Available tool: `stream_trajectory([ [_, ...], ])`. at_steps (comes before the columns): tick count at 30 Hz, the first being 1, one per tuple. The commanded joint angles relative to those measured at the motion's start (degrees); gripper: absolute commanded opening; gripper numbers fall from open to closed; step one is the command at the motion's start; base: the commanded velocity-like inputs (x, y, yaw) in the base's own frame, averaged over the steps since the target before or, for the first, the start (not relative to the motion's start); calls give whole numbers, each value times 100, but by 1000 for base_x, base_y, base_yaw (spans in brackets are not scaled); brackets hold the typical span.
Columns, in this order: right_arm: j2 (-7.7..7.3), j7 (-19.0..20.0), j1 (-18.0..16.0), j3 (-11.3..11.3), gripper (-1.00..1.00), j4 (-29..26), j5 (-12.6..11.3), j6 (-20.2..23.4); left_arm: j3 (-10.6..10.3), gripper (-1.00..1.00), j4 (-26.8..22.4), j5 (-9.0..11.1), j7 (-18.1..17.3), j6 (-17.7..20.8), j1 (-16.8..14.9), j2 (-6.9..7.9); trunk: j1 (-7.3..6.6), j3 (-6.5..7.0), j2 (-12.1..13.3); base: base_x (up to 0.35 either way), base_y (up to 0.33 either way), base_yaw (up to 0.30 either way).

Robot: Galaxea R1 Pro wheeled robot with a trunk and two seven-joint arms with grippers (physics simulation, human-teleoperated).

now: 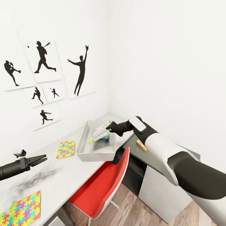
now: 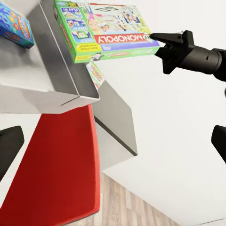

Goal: Put all the toys in the child's room - the three board games (two on the bed and one on the table), the two jigsaw puzzles on the table, and the tennis ball on the table - inside the toy box on the table in the child's room.

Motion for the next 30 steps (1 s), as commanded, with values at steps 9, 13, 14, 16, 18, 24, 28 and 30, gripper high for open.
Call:
stream_trajectory([
  [9, 0, -45, 3, 16, -100, -5, -51, 1, 1, 100, 0, -2, -25, 54, -3, -20, 4, -13, -13, 131, 26, 153],
  [13, 0, -49, 5, 16, -100, -5, -51, -13, 1, 100, 0, -5, -25, 53, 0, -31, 4, -13, -13, 25, 5, 37],
  [14, 0, -51, 5, 16, -100, -5, -51, -40, 1, 100, 0, -6, -25, 53, 0, -36, 4, -13, -13, 7, 1, 11],
  [16, 0, -57, 5, 16, -100, 2, -55, -100, 1, 100, 0, -6, -25, 53, 0, -41, 4, -13, -13, 5, 1, 7],
  [18, 0, -75, 10, 14, -100, 8, -56, -152, 1, 100, 0, -7, -25, 53, 2, -55, 4, -13, -13, 2, 0, 3],
  [24, 0, -101, 42, 16, -100, 25, -51, -160, 1, 100, 0, -8, -25, 51, 3, -68, 4, -13, -13, 55, 28, 1],
  [28, 0, -98, 49, 16, -100, 270, -45, -145, 1, 100, 0, -8, -25, 45, 4, -70, 4, -13, -13, 18, 10, 0],
  [30, 0, -91, 49, 16, -100, 366, -43, -142, 1, 100, 0, -8, -25, 45, 4, -70, 4, -13, -13, 4, 2, 0],
])
